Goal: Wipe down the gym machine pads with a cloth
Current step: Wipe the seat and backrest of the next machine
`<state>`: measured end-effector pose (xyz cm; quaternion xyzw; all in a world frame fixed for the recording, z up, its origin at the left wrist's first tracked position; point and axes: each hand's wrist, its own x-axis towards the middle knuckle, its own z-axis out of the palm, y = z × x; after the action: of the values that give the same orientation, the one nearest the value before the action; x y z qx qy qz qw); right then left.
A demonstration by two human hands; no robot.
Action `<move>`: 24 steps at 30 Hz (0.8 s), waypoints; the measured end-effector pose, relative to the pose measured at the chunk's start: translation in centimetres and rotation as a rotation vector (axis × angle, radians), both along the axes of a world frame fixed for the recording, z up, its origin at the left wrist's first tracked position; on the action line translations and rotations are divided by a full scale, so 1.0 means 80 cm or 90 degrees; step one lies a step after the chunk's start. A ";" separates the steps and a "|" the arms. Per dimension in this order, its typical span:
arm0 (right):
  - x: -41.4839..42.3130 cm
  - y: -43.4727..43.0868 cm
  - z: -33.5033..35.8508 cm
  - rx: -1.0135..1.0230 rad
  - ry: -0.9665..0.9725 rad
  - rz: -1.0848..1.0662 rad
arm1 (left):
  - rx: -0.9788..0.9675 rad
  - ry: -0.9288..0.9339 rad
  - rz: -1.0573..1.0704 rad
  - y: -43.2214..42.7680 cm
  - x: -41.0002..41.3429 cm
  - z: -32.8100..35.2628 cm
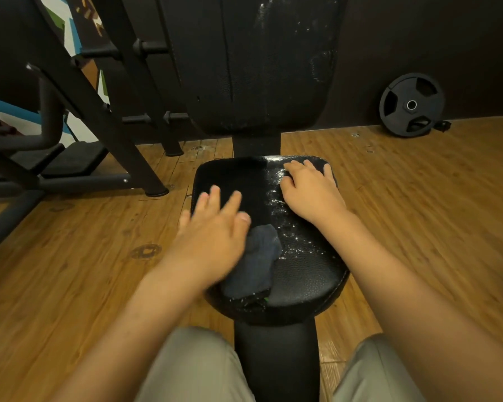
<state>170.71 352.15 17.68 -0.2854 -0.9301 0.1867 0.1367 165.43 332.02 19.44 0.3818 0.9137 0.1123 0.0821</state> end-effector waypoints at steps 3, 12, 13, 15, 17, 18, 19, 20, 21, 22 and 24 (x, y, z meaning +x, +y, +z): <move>0.029 -0.036 0.021 -0.092 0.075 -0.001 | 0.023 0.037 0.040 0.015 -0.075 0.001; 0.082 -0.198 0.023 0.012 -0.064 0.091 | 0.037 0.022 0.003 0.056 -0.118 -0.027; 0.078 -0.205 0.019 0.045 -0.080 0.076 | 0.043 0.026 0.007 0.056 -0.116 -0.028; 0.073 -0.206 0.011 0.079 -0.080 0.054 | 0.053 0.028 0.012 0.053 -0.113 -0.029; 0.074 -0.193 0.007 0.104 -0.075 0.129 | 0.059 0.031 0.009 0.052 -0.111 -0.030; 0.080 -0.180 0.006 0.078 -0.094 0.195 | 0.062 0.033 0.009 0.052 -0.111 -0.031; 0.086 -0.166 0.014 0.060 -0.108 0.248 | 0.065 0.035 0.012 0.052 -0.110 -0.031; 0.089 -0.151 0.019 0.050 -0.109 0.291 | 0.068 0.037 0.015 0.053 -0.109 -0.031; 0.089 -0.137 0.024 0.032 -0.103 0.331 | 0.068 0.040 0.018 0.053 -0.109 -0.031; 0.088 -0.125 0.027 0.005 -0.108 0.367 | 0.068 0.042 0.019 0.054 -0.109 -0.032; 0.089 -0.111 0.035 -0.016 -0.127 0.421 | 0.072 0.041 0.021 0.055 -0.109 -0.032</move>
<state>177.86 343.23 20.46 0.0129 -0.9786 0.2036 -0.0264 156.75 336.38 16.87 0.3742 0.9142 0.1528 0.0289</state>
